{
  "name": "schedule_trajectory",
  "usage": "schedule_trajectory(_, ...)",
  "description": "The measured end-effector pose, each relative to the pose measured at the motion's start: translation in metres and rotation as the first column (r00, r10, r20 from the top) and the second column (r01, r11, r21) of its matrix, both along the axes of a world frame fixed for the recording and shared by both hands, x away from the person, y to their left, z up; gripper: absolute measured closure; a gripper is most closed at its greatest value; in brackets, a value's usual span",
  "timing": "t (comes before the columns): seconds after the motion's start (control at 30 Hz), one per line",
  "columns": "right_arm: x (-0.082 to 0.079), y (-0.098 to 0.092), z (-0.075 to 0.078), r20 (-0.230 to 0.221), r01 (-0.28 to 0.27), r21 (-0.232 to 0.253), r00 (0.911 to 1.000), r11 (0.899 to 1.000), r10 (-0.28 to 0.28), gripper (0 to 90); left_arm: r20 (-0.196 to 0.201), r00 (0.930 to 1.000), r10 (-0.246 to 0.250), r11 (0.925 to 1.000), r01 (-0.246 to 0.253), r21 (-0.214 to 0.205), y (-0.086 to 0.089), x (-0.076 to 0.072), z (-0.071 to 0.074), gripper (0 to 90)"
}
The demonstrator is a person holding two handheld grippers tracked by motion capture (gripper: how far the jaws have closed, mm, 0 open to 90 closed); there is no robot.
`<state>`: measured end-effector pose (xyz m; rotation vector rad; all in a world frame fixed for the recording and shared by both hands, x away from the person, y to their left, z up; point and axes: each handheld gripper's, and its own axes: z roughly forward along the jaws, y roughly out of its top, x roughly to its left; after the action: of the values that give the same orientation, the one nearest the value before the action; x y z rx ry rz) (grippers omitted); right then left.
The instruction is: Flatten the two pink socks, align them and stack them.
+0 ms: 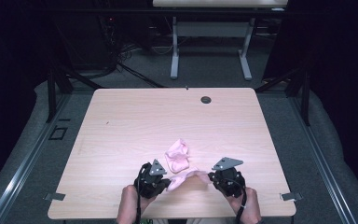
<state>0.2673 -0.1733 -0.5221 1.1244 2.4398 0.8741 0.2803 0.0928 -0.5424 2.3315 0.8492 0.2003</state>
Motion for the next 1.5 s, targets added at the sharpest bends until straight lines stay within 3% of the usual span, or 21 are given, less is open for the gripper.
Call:
schedule_trajectory(0.07,-0.004,0.003,-0.008,-0.027,-0.021,0.021,0.9994,1.0,0.022,87.8,-0.007,1.0,0.001,1.0,-0.001,-0.001,0.006,0.003,-0.006,89.3)
schedule_trajectory(0.13,-0.006,0.005,-0.012,-0.051,-0.044,0.042,0.9976,0.998,0.046,82.1,-0.018,0.9992,0.037,0.9993,-0.037,-0.001,0.015,0.006,-0.009,87.4)
schedule_trajectory(0.2,-0.007,0.005,-0.014,-0.063,-0.052,0.07,0.9965,0.996,0.056,75.0,-0.033,0.997,0.07,0.9972,-0.071,-0.022,0.024,0.008,-0.008,77.0)
schedule_trajectory(0.23,-0.008,0.004,-0.014,-0.067,-0.052,0.085,0.9961,0.995,0.057,69.5,-0.022,0.9964,0.081,0.9965,-0.082,-0.016,0.027,0.008,-0.006,72.2)
schedule_trajectory(0.3,-0.009,0.001,-0.012,-0.056,-0.055,0.12,0.9965,0.991,0.062,68.4,-0.023,0.993,0.116,0.9929,-0.116,-0.025,0.033,0.006,-0.001,60.7)
schedule_trajectory(0.43,-0.013,-0.009,0.0,-0.011,-0.059,0.181,0.998,0.982,0.062,64.5,-0.041,0.9872,0.154,0.9869,-0.156,-0.042,0.035,-0.001,0.005,51.8)
schedule_trajectory(0.57,-0.001,-0.015,0.002,-0.024,0.0,0.163,0.9997,0.987,0.004,64.0,-0.063,0.9848,0.162,0.9862,-0.164,-0.026,0.029,-0.004,-0.001,49.1)
schedule_trajectory(0.7,0.017,-0.005,-0.015,-0.073,-0.008,0.088,0.9972,0.996,0.014,63.7,-0.088,0.9851,0.148,0.989,-0.148,0.002,0.021,-0.004,-0.013,51.7)
schedule_trajectory(0.8,0.023,0.006,-0.027,-0.079,-0.011,0.026,0.9968,1.0,0.013,64.3,-0.062,0.9881,0.141,0.99,-0.14,0.015,0.015,-0.007,-0.014,57.4)
schedule_trajectory(0.93,0.024,0.013,-0.036,-0.084,-0.005,-0.003,0.9965,1.0,0.004,65.3,-0.069,0.9906,0.119,0.9924,-0.116,0.041,0.009,-0.006,-0.016,61.1)
schedule_trajectory(1.07,0.025,0.014,-0.04,-0.089,0.007,-0.004,0.996,1.0,-0.008,67.1,-0.043,0.9921,0.118,0.9905,-0.115,0.076,0.005,-0.007,-0.017,64.9)
schedule_trajectory(1.17,0.025,0.014,-0.039,-0.091,0.003,-0.03,0.9959,1.0,-0.005,74.2,-0.034,0.9937,0.107,0.9903,-0.104,0.093,0.003,-0.007,-0.017,69.8)
schedule_trajectory(1.3,0.025,0.015,-0.04,-0.095,0.004,-0.029,0.9954,1.0,-0.007,82.7,-0.029,0.9948,0.098,0.9902,-0.094,0.102,0.003,-0.007,-0.019,76.5)
schedule_trajectory(1.5,0.024,0.012,-0.042,-0.101,0.012,0.021,0.9948,1.0,-0.01,88.0,-0.026,0.9958,0.088,0.9917,-0.085,0.096,0.003,-0.008,-0.019,86.5)
